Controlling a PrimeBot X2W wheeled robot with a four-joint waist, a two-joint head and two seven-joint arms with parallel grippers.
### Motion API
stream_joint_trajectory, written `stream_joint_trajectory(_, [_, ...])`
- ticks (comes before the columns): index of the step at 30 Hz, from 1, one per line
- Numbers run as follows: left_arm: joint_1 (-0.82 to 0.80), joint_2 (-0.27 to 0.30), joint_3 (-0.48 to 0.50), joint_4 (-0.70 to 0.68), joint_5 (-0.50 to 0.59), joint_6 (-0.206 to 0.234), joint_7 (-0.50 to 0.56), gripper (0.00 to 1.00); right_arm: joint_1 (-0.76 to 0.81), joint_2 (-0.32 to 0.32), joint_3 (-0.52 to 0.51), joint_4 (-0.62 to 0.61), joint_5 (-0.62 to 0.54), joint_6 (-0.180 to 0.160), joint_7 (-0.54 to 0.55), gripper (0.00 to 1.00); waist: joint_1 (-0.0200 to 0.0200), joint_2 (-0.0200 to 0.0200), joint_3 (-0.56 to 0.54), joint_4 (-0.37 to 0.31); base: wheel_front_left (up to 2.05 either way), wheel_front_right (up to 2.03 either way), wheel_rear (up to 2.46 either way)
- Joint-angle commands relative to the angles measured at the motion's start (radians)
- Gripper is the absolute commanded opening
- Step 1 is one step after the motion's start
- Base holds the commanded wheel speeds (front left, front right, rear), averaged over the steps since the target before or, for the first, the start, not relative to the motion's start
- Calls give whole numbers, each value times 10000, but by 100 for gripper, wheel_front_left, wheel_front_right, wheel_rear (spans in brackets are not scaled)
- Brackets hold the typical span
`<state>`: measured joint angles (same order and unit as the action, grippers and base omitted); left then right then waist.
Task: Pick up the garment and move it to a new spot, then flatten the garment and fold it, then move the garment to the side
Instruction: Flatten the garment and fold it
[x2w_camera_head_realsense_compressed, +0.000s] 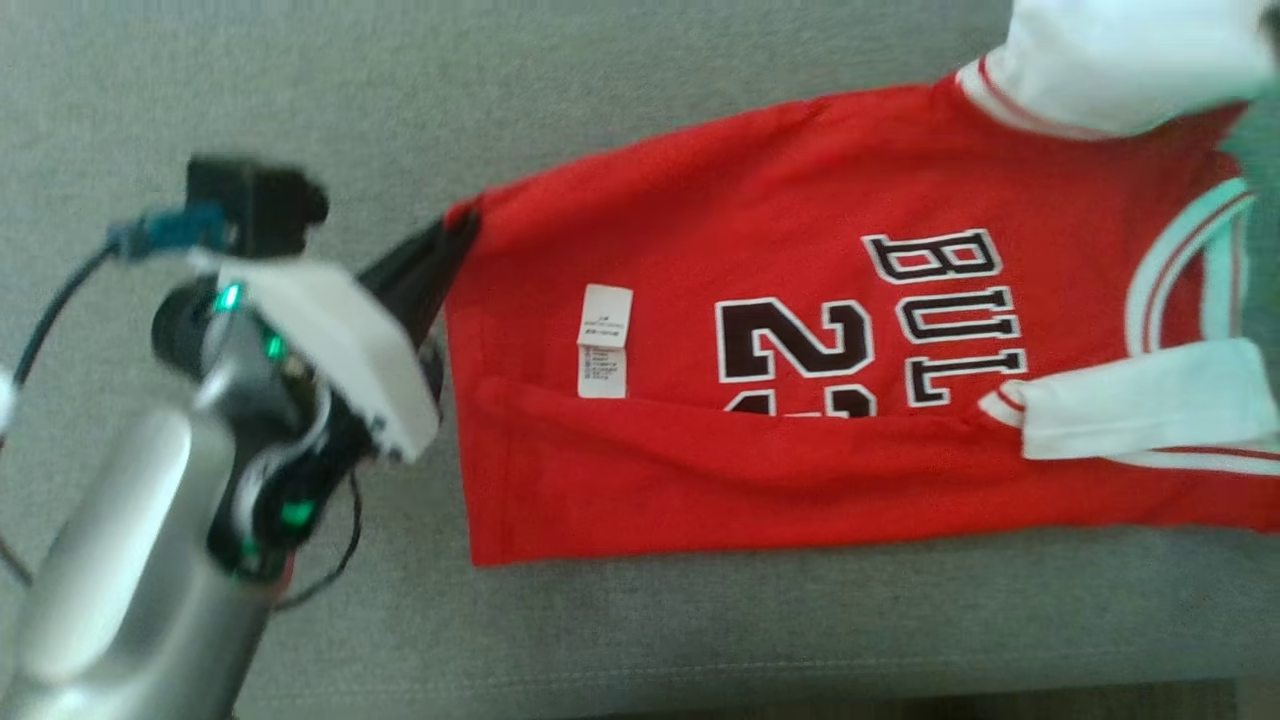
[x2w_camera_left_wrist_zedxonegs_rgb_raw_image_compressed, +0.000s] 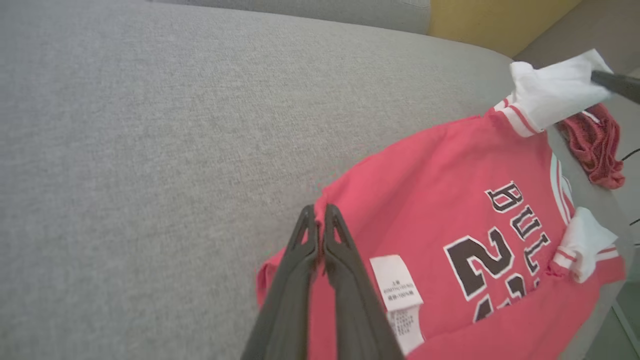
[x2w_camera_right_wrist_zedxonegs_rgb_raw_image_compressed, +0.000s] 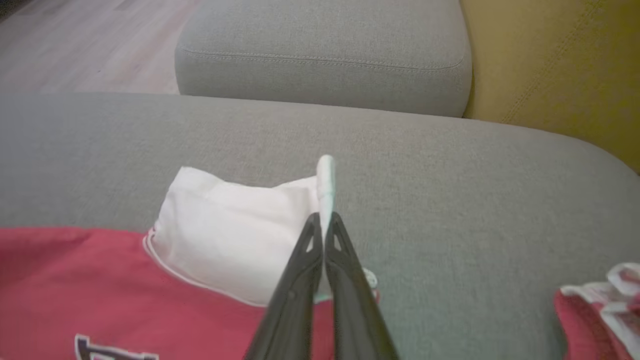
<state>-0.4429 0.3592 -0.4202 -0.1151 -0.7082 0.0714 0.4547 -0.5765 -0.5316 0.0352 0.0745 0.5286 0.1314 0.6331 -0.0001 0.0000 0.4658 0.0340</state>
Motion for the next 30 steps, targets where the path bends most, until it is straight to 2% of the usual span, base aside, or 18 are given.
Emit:
stream_joint_trajectory(1, [185,492,577,-651,-51,122,-77,0,669,-285,-211,-726,126,-7,89,0,1,0,-330,-225,0,0,0])
stream_joint_trajectory(6, [1677,728,830,-1678,-249,500,-271,0,2664,2,-794,-1957,229,-7,371,0,1,0,-633,-471,0,0,0])
stream_joint_trajectory(12, [2757,843,932,-2245,-525,645,-354,0,3979,420,-1209,-2443,289,-7,632,0,1,0,-740,-579,0,0,0])
stream_joint_trajectory(13, [2898,857,953,-2271,-547,687,-369,9,4164,476,-1232,-2474,277,-7,689,0,1,0,-752,-591,0,0,0])
stream_joint_trajectory(14, [3023,872,970,-2255,-533,740,-398,37,4324,534,-1264,-2463,238,-7,747,0,1,0,-765,-601,0,0,0])
stream_joint_trajectory(15, [3140,893,952,-2213,-502,777,-407,87,4475,589,-1292,-2419,194,-7,832,28,1,0,-784,-604,0,0,0])
stream_joint_trajectory(16, [3249,920,915,-2131,-452,822,-394,100,4605,606,-1282,-2394,152,-7,901,87,1,0,-801,-602,0,0,0])
stream_joint_trajectory(17, [3314,968,862,-2049,-330,830,-433,100,4728,593,-1286,-2331,92,-7,1004,100,1,0,-820,-595,0,0,0])
stream_joint_trajectory(20, [3446,969,814,-1716,104,964,-827,100,5007,378,-1205,-2302,-34,-7,1343,100,1,0,-932,-573,0,0,0])
stream_joint_trajectory(22, [3463,770,957,-1610,444,1111,-1582,100,4994,381,-1378,-2442,133,-7,1467,100,1,0,-1015,-577,0,0,0])
stream_joint_trajectory(25, [3487,309,1245,-1465,1066,1417,-3174,100,4649,733,-2038,-2512,154,-7,1543,100,1,0,-1154,-580,0,0,0])
stream_joint_trajectory(30, [3655,-533,1090,-993,1801,1513,-5438,100,4013,1489,-2865,-2142,-290,-7,2012,100,1,0,-1259,-400,0,0,0])
